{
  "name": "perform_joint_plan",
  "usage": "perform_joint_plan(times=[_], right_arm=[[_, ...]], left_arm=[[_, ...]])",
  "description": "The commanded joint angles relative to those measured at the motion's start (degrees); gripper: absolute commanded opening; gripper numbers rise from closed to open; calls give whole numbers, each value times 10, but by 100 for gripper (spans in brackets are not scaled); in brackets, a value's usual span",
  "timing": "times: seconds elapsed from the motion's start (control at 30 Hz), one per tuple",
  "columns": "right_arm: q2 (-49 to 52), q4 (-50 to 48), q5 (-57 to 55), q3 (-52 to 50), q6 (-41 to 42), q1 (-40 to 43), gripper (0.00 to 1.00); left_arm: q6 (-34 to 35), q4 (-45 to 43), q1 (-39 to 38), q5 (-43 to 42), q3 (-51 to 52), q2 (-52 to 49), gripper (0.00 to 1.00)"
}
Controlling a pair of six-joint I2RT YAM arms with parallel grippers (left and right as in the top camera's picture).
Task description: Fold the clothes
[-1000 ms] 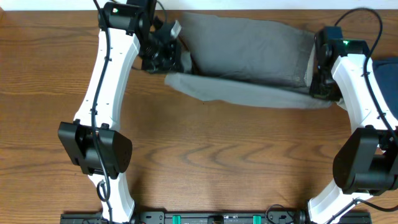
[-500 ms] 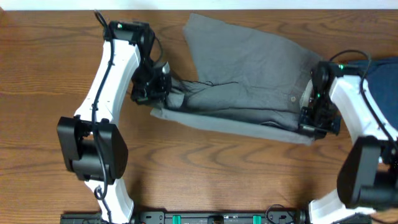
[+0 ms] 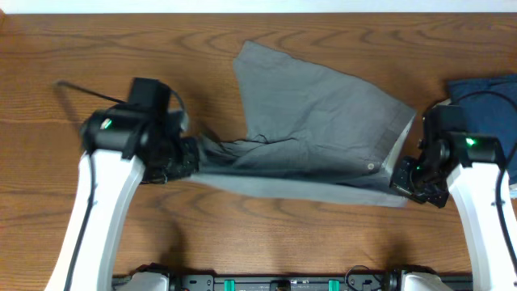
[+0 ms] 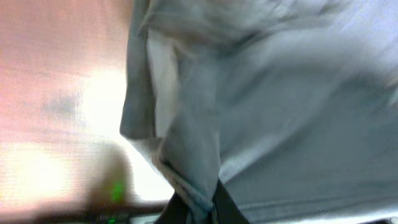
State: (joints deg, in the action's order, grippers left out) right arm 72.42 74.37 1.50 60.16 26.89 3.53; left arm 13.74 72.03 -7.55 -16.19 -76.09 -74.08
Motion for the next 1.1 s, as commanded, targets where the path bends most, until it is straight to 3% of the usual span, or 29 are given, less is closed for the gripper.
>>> perform_joint_plan(times=[0.0,0.2,0.4,0.6,0.87,1.07], right_arm=[[-9,-24,-88,-1,-9,14,1],[19,-138,-86,-1,-38,14,1],[73,-321,-86,-1,-38,14,1],[140,-445,-95,-1,-29,19,1],[194,-501,-163,-1,59,52,1],[196,-533,-162,-1,98,93,1]], left_arm=[[40,-80,25,101,0,32,6],[43,-266,16,91,0,-22,6],[35,-481,12,86,0,-151,6],[60,-699,9,31,0,-260,6],[106,-849,-28,31,0,-330,6],[106,-877,-52,63,0,-332,6]])
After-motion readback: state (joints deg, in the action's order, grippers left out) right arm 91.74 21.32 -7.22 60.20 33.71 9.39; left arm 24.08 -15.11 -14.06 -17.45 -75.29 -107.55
